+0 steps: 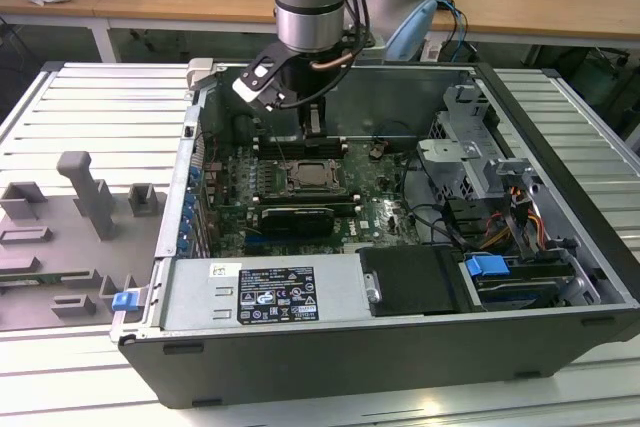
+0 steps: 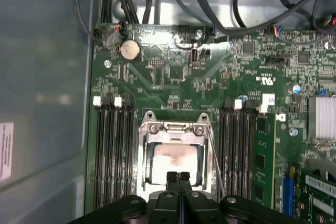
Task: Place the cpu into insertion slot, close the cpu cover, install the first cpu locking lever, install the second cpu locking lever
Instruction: 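Close the cpu cover, then install the first cpu locking lever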
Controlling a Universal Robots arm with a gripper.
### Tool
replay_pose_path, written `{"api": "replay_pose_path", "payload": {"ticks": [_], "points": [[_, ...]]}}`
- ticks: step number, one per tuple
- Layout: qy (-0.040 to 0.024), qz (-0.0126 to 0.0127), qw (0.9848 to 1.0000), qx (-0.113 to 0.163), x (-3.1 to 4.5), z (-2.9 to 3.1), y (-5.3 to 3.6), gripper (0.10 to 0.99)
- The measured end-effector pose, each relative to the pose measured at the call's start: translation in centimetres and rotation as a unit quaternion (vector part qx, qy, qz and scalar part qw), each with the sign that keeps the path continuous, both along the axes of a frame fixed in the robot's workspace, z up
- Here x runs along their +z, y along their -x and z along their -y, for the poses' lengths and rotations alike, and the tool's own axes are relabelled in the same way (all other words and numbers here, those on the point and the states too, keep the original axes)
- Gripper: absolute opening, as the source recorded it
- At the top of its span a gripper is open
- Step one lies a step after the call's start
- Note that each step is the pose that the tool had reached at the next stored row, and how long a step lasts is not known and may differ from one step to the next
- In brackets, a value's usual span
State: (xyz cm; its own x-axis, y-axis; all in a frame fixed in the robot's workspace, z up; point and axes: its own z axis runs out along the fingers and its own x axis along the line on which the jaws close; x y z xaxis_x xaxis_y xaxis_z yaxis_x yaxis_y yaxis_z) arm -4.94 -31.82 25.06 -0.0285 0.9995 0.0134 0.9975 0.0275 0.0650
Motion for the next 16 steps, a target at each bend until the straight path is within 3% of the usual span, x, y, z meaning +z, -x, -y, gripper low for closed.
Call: {"api": "replay_pose_path", "payload": {"ticks": [4,6,10,16], "points": [[-0.0001,-0.0001,1.0000,0.000,0.09,0.01,0.53,0.106],[-0.0002,0.0000,1.0000,0.000,1.09,0.00,0.53,0.106],[-0.0003,0.0000,1.0000,0.004,1.24,-0.01,0.53,0.106],[-0.0002,0.0000,0.9973,0.073,1.25,0.00,0.53,0.106]]}}
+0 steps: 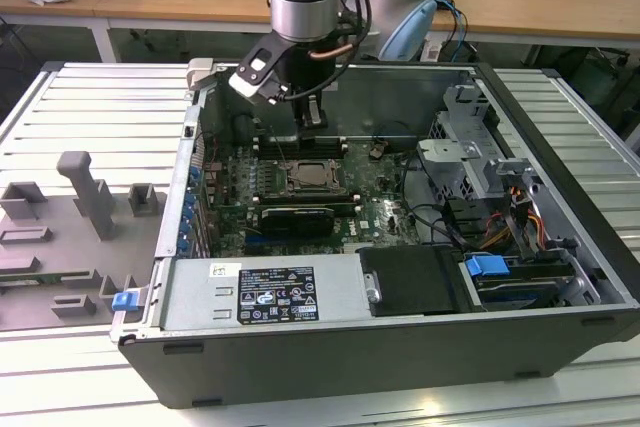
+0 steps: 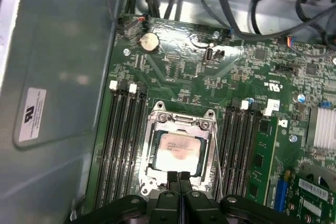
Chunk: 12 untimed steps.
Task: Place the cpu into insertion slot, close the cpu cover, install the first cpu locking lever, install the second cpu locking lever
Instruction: 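Install the first cpu locking lever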
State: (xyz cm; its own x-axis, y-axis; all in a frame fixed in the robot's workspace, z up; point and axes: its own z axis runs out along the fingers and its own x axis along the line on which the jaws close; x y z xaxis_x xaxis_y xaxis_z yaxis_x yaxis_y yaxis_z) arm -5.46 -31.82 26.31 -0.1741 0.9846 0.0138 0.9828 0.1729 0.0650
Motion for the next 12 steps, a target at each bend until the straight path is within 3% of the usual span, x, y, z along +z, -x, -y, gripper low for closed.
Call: {"api": "replay_pose_path", "payload": {"ticks": [8,10,12], "points": [[-0.0001,0.0000,0.9992,0.040,0.00,0.00,0.00,0.106],[-0.0001,0.0000,0.9979,0.065,0.00,0.00,0.00,0.106],[-0.0001,0.0000,0.9953,0.097,0.00,0.00,0.00,0.106]]}}
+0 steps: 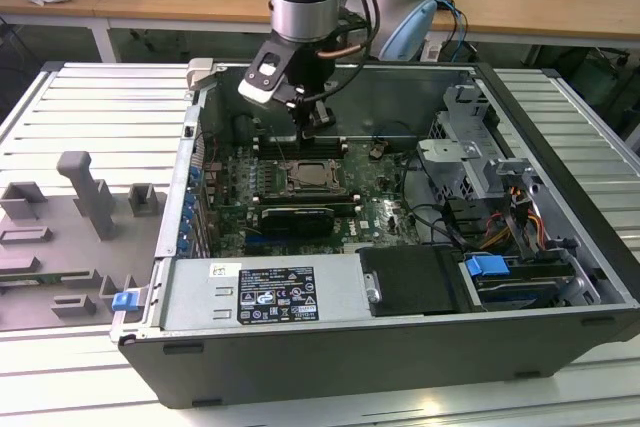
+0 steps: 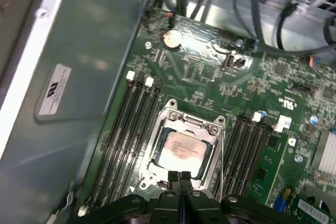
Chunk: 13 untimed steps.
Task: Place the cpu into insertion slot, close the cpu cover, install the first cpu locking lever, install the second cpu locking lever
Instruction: 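Install the first cpu locking lever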
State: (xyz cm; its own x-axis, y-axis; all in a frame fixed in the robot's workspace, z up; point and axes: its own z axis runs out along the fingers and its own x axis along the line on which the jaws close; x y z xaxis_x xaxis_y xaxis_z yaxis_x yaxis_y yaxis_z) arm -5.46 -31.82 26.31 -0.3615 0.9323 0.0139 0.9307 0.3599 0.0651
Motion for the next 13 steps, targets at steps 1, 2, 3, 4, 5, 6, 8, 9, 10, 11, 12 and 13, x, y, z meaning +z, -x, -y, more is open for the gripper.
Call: {"api": "replay_pose_path", "payload": {"ticks": [1,2,3,4,5,6,8,9,10,11,12,13], "points": [[0.0000,0.0000,0.9999,0.016,0.00,0.00,0.00,0.106],[0.0000,0.0000,0.9996,0.029,0.00,0.00,0.00,0.106],[0.0000,0.0000,0.9993,0.038,0.00,0.00,0.00,0.106],[0.0000,0.0000,0.9988,0.048,0.00,0.00,0.00,0.106],[0.0000,0.0000,0.9983,0.059,0.00,0.00,0.00,0.106],[0.0000,0.0000,0.9977,0.069,-0.01,0.00,0.00,0.106],[0.0000,0.0000,0.9965,0.083,0.00,0.00,0.00,0.106],[0.0000,0.0000,0.9963,0.086,-0.01,0.00,0.00,0.106],[0.0000,-0.0001,0.9960,0.089,-0.01,0.00,0.00,0.106],[0.0000,-0.0001,0.9944,0.106,-0.01,0.00,0.00,0.106],[-0.0001,0.0000,0.9932,0.117,-0.02,0.00,0.00,0.106],[0.0000,0.0000,0.9921,0.125,-0.02,0.00,0.00,0.106]]}}
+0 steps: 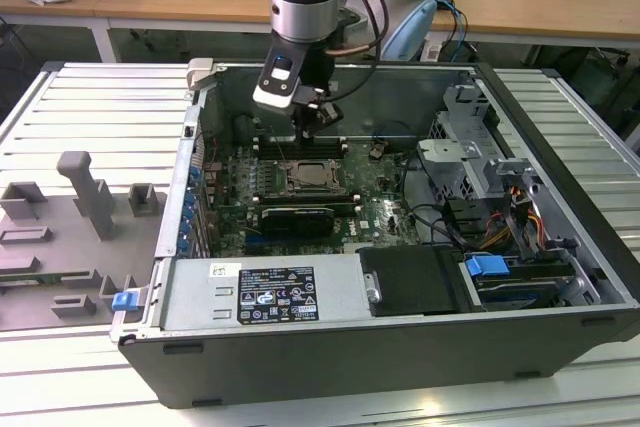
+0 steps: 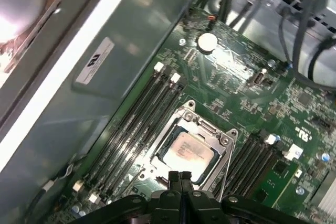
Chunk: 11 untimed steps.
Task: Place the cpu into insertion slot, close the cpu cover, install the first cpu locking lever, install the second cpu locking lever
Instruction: 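Install the first cpu locking lever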
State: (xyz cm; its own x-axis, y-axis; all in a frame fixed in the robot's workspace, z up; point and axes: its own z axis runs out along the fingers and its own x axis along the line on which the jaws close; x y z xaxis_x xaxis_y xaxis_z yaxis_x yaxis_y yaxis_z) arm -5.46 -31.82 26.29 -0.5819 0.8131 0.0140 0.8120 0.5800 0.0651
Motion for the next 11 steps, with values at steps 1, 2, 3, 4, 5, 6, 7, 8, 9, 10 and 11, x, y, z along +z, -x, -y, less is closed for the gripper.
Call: {"api": "replay_pose_path", "payload": {"ticks": [1,2,3,4,5,6,7,8,9,10,11], "points": [[0.0000,0.0000,1.0000,0.006,0.00,0.00,0.00,0.106],[0.0000,0.0000,0.9999,0.010,0.00,0.00,0.00,0.106],[0.0001,-0.0001,0.9999,0.014,0.11,0.01,0.01,0.106],[0.0000,0.0000,0.9998,0.019,0.28,0.00,0.00,0.106],[-0.0001,0.0000,0.9997,0.026,0.27,0.00,0.00,0.106],[-0.0001,0.0001,0.9993,0.036,0.27,0.00,-0.01,0.106],[0.0000,0.0000,0.9987,0.051,0.28,0.00,0.00,0.106],[0.0000,0.0000,0.9980,0.063,0.28,0.00,0.00,0.106],[0.0000,0.0000,0.9974,0.072,0.28,0.00,0.00,0.106],[0.0000,0.0000,0.9962,0.087,0.28,0.00,0.00,0.106],[0.0000,0.0000,0.9949,0.101,0.28,0.00,0.00,0.106]]}}
